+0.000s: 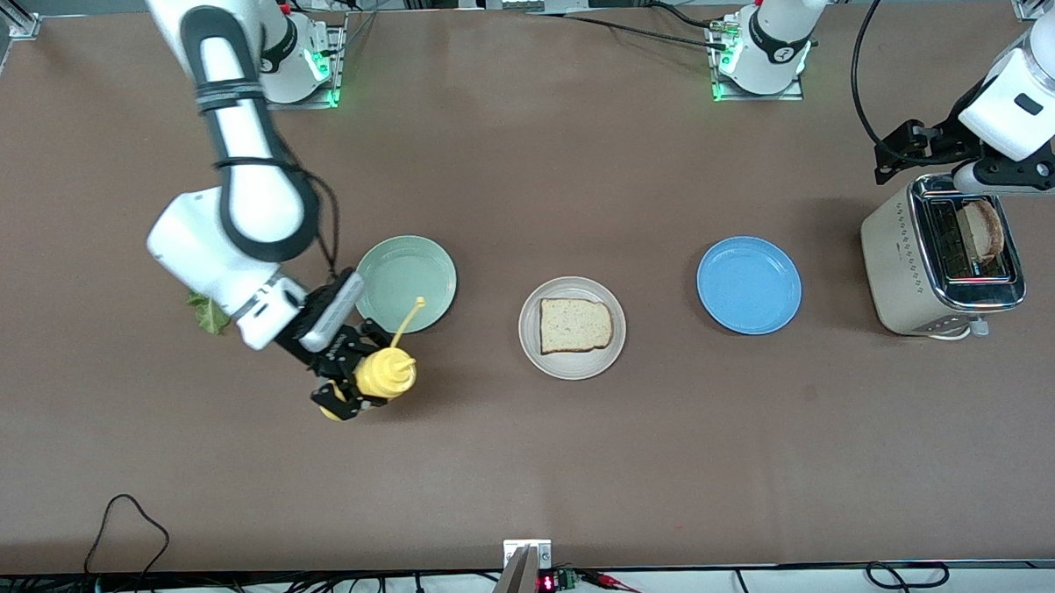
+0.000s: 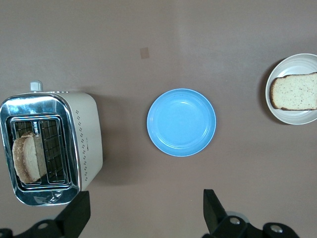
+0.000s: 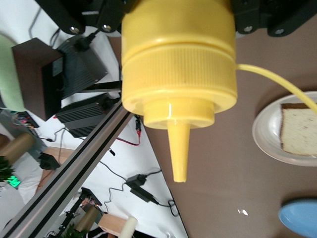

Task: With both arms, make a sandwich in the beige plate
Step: 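Carry the yellow bottle back beside the lettuce with the right gripper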

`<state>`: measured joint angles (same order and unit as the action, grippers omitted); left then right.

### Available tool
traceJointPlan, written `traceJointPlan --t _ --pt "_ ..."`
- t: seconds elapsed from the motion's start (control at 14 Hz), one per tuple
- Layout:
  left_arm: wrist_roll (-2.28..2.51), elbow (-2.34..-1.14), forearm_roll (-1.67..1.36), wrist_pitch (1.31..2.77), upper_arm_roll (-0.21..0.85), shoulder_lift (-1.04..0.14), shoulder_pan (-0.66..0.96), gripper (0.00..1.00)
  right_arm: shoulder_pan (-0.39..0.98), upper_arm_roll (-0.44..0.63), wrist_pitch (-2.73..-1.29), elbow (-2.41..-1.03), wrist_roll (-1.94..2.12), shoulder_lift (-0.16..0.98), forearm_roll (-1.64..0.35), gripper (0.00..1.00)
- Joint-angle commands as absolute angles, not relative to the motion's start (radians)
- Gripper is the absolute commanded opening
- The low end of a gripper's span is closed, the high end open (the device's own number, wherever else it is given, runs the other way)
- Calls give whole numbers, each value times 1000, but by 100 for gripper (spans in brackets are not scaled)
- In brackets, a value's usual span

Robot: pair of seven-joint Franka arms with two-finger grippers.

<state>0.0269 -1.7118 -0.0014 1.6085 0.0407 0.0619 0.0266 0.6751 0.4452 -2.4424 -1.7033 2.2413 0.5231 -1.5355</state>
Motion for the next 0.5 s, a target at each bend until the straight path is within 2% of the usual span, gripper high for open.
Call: traceJointPlan --t 0.0,0.43 --pt "26 -1683 -12 1586 38 51 25 100 599 425 -2269 -1756 2224 474 -1534 38" --pt "23 -1683 -12 1585 37 51 25 100 427 423 -1901 -1805 2259 489 -1534 38"
